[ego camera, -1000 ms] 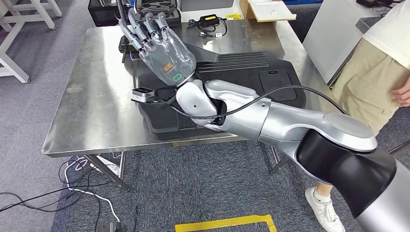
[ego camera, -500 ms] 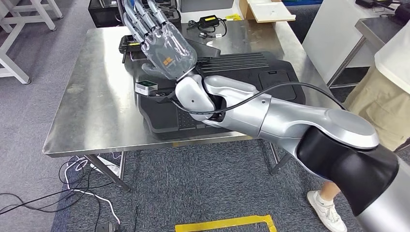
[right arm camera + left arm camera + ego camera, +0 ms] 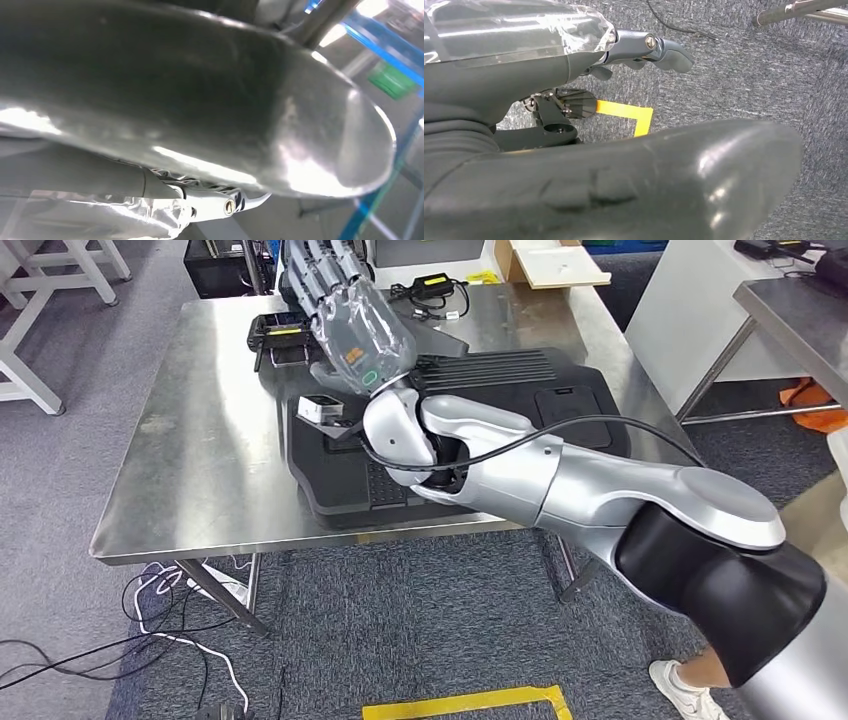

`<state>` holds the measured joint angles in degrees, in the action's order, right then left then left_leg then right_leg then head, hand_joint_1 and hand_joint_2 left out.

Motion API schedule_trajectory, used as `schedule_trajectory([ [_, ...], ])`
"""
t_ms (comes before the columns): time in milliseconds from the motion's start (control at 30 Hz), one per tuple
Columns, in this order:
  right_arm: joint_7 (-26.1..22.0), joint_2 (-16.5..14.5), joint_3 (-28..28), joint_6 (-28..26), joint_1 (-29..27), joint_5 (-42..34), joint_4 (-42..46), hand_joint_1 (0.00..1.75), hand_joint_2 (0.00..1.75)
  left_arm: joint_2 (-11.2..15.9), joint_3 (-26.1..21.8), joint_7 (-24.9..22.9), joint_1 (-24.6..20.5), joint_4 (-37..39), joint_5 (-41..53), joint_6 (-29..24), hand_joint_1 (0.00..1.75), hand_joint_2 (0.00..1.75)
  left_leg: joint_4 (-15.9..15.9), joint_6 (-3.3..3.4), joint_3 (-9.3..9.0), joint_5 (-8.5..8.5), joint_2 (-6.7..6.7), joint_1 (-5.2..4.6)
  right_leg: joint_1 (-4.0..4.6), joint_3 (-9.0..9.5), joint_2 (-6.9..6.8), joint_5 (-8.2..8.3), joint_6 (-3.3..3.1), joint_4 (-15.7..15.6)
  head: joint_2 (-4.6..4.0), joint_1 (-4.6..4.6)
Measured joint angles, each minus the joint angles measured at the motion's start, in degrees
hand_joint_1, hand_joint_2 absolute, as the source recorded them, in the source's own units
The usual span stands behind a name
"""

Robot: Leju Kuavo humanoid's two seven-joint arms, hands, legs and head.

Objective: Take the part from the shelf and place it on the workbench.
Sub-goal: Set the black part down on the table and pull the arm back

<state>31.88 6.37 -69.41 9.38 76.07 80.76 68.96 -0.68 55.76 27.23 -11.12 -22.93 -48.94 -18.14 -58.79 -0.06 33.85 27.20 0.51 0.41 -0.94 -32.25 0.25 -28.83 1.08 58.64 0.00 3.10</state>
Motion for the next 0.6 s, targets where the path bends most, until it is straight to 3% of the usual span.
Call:
schedule_trajectory([
  [300,0.5,3.2,2.7,3.5,0.1,-0.2,3.9,0.0,0.0,0.0,0.0,0.5,0.4,0.0,-0.8,0.0,0.0,0.0,0.0,-0.01,0.03,0.0,-0.11,-0.02,-0.01,-0.11,0.06,0.05,-0.05,0.0,0.0,0.0],
  [600,0.6,8.9,4.9,4.3,0.6,-0.2,10.1,0.0,0.0,0.0,0.0,0.6,0.5,0.0,-0.9,0.0,0.0,0.0,0.0,0.0,0.06,0.02,-0.13,-0.02,-0.01,-0.15,0.06,0.03,-0.06,0.0,0.0,0.01],
])
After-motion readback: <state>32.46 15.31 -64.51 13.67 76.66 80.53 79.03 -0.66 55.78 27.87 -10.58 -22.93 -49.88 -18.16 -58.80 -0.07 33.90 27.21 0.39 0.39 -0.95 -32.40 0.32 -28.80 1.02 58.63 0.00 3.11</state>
